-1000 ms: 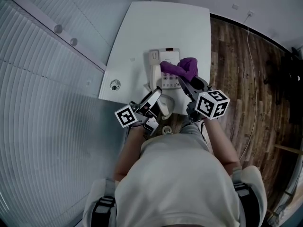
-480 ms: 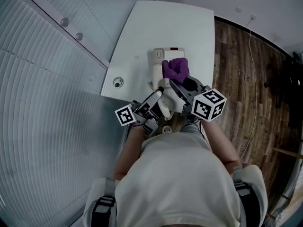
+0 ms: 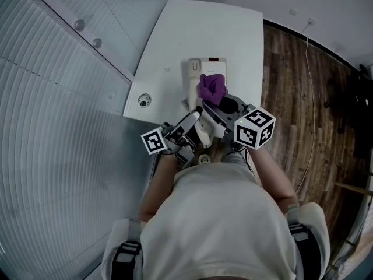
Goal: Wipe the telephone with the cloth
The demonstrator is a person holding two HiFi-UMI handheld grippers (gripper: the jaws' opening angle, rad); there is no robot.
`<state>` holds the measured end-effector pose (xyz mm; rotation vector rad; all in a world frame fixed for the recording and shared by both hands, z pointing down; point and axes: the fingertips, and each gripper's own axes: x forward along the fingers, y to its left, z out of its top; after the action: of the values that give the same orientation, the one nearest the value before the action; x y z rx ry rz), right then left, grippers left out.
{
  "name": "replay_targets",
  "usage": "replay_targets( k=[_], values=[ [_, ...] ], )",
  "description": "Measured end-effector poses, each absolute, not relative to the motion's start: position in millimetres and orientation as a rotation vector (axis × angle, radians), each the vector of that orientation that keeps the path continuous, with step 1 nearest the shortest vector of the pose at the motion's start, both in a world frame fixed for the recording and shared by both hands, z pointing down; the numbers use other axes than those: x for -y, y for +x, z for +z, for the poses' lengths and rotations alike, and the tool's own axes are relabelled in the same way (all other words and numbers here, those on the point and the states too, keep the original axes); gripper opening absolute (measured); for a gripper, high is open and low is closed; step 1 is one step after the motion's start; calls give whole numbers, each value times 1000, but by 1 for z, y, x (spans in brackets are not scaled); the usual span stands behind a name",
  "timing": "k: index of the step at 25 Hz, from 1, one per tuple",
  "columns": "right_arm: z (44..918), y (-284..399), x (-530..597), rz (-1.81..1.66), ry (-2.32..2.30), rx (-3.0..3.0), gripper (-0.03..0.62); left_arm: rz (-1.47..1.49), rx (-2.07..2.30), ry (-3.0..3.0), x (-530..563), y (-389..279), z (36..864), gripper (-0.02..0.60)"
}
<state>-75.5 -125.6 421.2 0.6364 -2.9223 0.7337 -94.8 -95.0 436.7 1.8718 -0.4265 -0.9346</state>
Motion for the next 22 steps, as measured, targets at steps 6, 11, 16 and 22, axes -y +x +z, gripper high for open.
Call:
replay_targets(
  k=[6, 11, 16, 22],
  values=[
    [429, -79, 113, 681, 555, 2900, 126, -955, 421, 1855, 96, -97, 435, 219],
    [437, -87, 97, 557, 461, 2864, 126, -971, 424, 1844, 99, -99, 435, 219],
    [440, -91, 88, 548, 374, 2862, 126, -981, 420, 1836, 100, -99, 435, 219],
    [441, -91, 83, 606, 308, 2869, 124, -980, 422, 1847, 100, -100, 434, 219]
  ],
)
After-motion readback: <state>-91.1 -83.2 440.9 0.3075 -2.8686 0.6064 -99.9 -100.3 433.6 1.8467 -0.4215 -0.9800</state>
